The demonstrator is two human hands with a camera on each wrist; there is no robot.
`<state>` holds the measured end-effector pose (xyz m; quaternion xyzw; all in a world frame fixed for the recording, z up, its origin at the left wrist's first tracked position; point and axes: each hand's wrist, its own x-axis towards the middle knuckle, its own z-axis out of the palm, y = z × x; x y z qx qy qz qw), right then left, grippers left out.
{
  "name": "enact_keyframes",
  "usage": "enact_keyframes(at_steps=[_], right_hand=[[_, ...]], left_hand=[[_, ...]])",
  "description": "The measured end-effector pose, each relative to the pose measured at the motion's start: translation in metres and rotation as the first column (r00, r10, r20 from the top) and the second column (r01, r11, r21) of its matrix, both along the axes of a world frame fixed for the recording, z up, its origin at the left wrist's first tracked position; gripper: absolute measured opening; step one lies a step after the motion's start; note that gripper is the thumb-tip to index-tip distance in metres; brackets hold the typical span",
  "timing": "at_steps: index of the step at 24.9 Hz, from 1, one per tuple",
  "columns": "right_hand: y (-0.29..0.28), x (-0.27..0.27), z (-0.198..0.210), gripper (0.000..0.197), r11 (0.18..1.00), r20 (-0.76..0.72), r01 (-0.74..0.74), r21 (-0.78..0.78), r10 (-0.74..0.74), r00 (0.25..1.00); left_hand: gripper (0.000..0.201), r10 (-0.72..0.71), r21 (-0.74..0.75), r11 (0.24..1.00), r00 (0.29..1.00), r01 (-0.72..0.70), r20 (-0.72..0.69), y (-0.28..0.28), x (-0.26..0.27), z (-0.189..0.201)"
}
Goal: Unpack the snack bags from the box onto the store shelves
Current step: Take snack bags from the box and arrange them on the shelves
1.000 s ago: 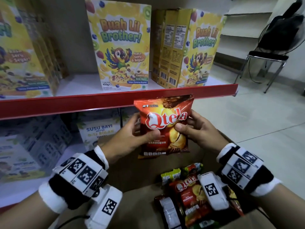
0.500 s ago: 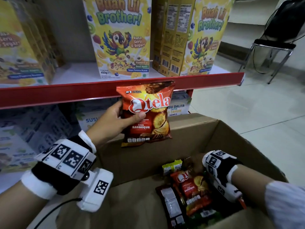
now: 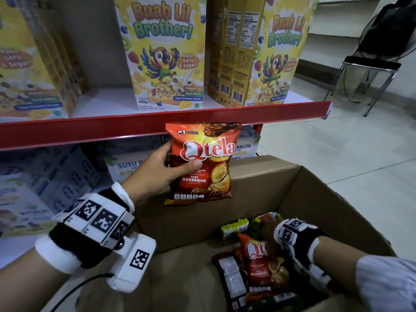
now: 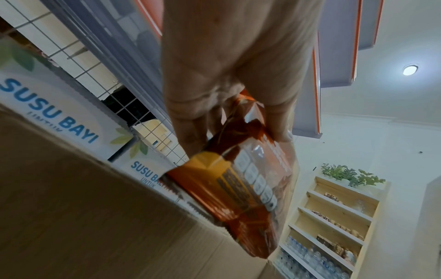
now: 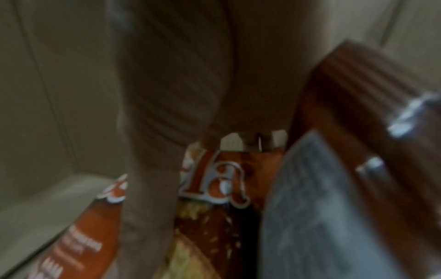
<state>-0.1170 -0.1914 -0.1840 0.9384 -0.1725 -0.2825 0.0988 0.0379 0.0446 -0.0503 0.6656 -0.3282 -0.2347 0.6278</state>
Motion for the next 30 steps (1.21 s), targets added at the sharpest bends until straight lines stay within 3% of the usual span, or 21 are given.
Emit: enact_keyframes(at_steps=[1, 4, 7, 10, 14, 18, 21, 24, 27, 30], right_hand=[[0.001, 0.001, 0.007, 0.056, 0.999, -0.051, -0.015, 0.033, 0.017, 0.999], [-0.015, 0.006, 0.027, 0.045, 0.918, 0.034, 0.044, 0.393, -0.063, 0.997], [-0.019, 0.009, 0.075, 0.047, 0.834, 0.305, -0.05, 0.55, -0.145, 0.941], [-0.019, 0.002, 0.138, 0.051, 0.698, 0.461, -0.163, 0.697, -0.263, 0.848], [-0.006, -0.005, 0.227, 0.057, 0.569, 0.55, -0.312, 0.761, -0.311, 0.775], [0.011, 0.011, 0.286, 0.065, 0.557, 0.605, -0.389, 0.734, -0.277, 0.746], [0.02, 0.027, 0.29, 0.086, 0.465, 0.661, -0.478, 0.745, -0.427, 0.617], [0.027, 0.04, 0.271, 0.099, 0.266, 0.6, -0.593, 0.76, -0.638, 0.482], [0.036, 0.047, 0.255, 0.074, 0.149, 0.481, -0.603, 0.784, -0.759, 0.438], [0.042, 0.05, 0.246, 0.055, 0.161, 0.487, -0.6, 0.784, -0.758, 0.433]], left_hand=[[0.054, 0.002, -0.017, 1.0, 1.0, -0.002, 0.006, 0.0, -0.001, 0.001], [0.062, 0.041, -0.074, 0.996, 0.999, -0.041, 0.0, 0.001, -0.002, 0.004], [0.06, 0.117, -0.11, 0.988, 0.992, -0.111, 0.044, 0.005, -0.001, 0.008], [0.049, 0.18, -0.215, 0.964, 0.98, -0.158, 0.087, 0.011, 0.001, 0.018], [0.05, 0.276, -0.329, 0.915, 0.957, -0.233, 0.09, 0.016, 0.003, 0.037], [0.049, 0.311, -0.331, 0.903, 0.949, -0.275, 0.06, 0.015, -0.001, 0.047], [0.041, 0.287, -0.327, 0.906, 0.958, -0.268, 0.008, 0.011, -0.004, 0.048], [0.044, 0.259, -0.324, 0.908, 0.964, -0.266, -0.067, 0.011, -0.008, 0.049], [0.055, 0.215, -0.348, 0.9, 0.962, -0.263, -0.169, 0.013, -0.008, 0.051], [0.065, 0.189, -0.322, 0.915, 0.962, -0.244, -0.195, 0.014, -0.008, 0.052]])
